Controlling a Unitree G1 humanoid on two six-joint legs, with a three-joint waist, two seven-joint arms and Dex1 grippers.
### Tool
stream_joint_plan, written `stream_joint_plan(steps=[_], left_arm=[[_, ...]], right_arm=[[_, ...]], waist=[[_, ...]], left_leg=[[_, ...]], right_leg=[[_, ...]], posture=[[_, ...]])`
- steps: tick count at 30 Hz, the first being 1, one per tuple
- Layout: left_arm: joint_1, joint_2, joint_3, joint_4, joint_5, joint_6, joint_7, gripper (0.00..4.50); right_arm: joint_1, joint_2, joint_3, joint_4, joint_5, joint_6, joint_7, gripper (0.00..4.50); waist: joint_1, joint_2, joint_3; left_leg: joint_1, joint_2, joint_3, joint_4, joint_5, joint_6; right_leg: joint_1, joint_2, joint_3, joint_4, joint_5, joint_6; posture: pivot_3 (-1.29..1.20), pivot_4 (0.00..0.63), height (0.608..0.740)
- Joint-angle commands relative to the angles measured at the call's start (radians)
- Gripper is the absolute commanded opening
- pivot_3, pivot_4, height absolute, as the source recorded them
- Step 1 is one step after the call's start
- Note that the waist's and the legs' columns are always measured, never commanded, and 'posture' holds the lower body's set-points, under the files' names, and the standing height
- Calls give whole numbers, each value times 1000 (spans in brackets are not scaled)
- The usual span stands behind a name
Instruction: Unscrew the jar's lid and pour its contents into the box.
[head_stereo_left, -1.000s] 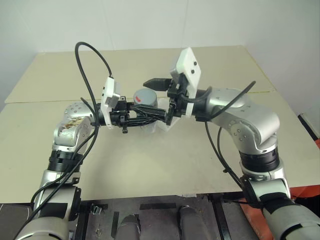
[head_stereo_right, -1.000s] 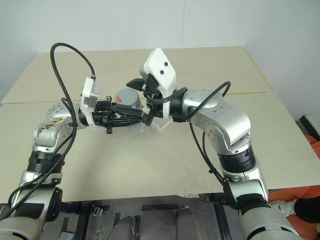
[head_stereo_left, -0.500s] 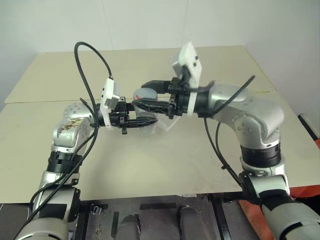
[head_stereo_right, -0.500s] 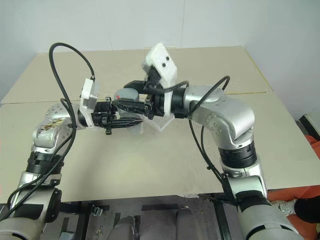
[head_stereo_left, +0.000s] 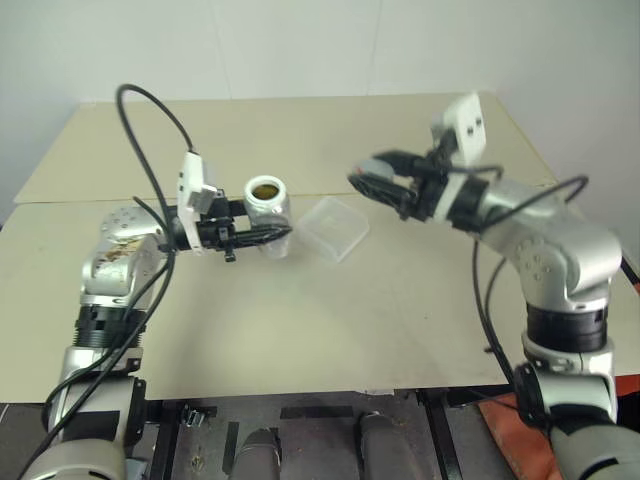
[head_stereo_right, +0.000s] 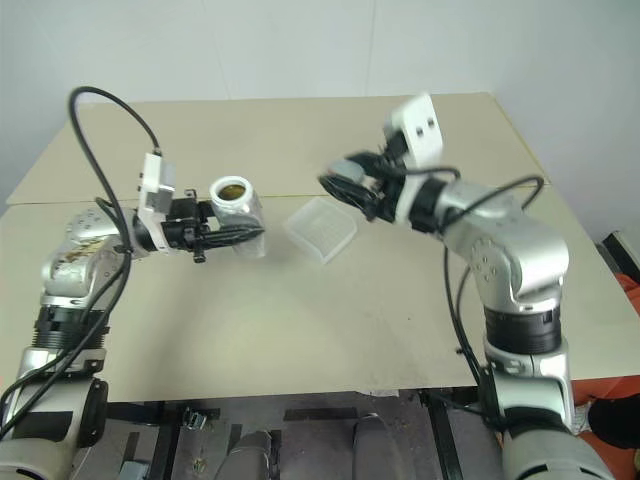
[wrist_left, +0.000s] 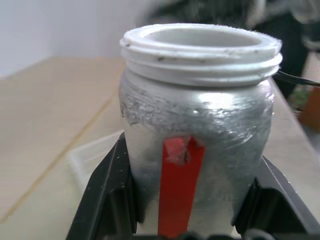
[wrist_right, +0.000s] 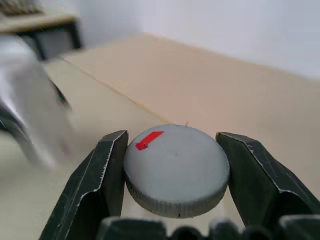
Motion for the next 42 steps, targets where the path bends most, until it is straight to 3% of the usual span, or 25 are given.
stream_joint_plan(steps=[1, 7, 9, 13, 18, 23, 25, 29, 32, 36, 42], left_arm=[[-13, 18, 53, -6, -3, -7, 56, 1935], [18, 29, 57, -48, 2, 34, 134, 1935], [29, 25, 55, -69, 2, 41, 154, 1935], [39, 13, 42, -92, 35, 19, 211, 1935], [11, -30, 34, -64, 122, -80, 328, 1935], [-75, -68, -29, 61, 303, -255, 469, 1935], [-127, -79, -85, 159, 436, -404, 568, 1935], [-264, -23, -318, 448, 885, -813, 904, 1935], [-416, -19, -506, 620, 1182, -936, 1196, 1935], [-614, -65, -793, 823, 1554, -849, 1540, 1935], [-749, -243, -1035, 1020, 1789, -695, 1730, 1935]], right_arm=[[93, 6, -13, -55, -60, -62, -54, 2758], [245, 97, 34, 13, -188, -103, -185, 2758], [255, 111, 42, 45, -220, -123, -200, 3480], [280, 112, 54, 81, -251, -147, -185, 4479], [304, 74, 41, 36, -246, -139, -129, 4479], [233, -18, -43, -104, -62, 21, 11, 4479], [186, -52, -79, -135, 27, 109, 51, 4479], [81, -119, -110, -164, 165, 262, 103, 4479], [38, -178, -85, -175, 194, 298, 140, 4479], [18, -215, -70, -181, 212, 308, 160, 4479], [18, -201, -92, -198, 240, 309, 129, 4479]], waist=[[-3, 0, 0], [-7, 0, 0], [-5, 0, 0], [-2, 0, 0], [6, 0, 0], [17, 0, 0], [23, 0, 0], [31, 0, 0], [44, -1, 0], [54, -1, 0], [59, -1, 1]], left_leg=[[0, 0, 0, 0, 0, 0], [2, 0, 0, 0, 0, 0], [1, 0, 0, 0, 0, 0], [1, 0, 0, 0, 0, 0], [1, 0, 0, 0, 0, 0], [1, 0, 0, 0, 0, 0], [2, 0, 0, 0, 0, 0], [2, -1, 0, 0, 0, 0], [0, -1, 0, 0, 0, 0], [-3, -2, 0, 1, 0, 0], [-7, -3, 0, 1, 0, 0]], right_leg=[[0, 0, 0, 0, 0, 0], [0, 0, 1, 1, 0, 0], [0, 0, 1, 1, 0, 0], [0, 0, 1, 1, 0, 0], [1, 0, 1, -1, 0, 0], [1, 0, 1, -7, 0, 0], [2, 0, 1, -8, 0, 0], [3, 0, 0, -9, 0, 0], [1, 0, 0, -10, 1, 1], [1, -1, 0, -10, 2, 2], [0, -2, 0, -9, 3, 5]], posture=[[0, 150, 740], [0, 150, 740], [0, 150, 740], [0, 150, 740], [0, 150, 740], [0, 150, 740], [0, 150, 740], [0, 150, 740], [0, 150, 740], [0, 150, 740], [0, 150, 740]])
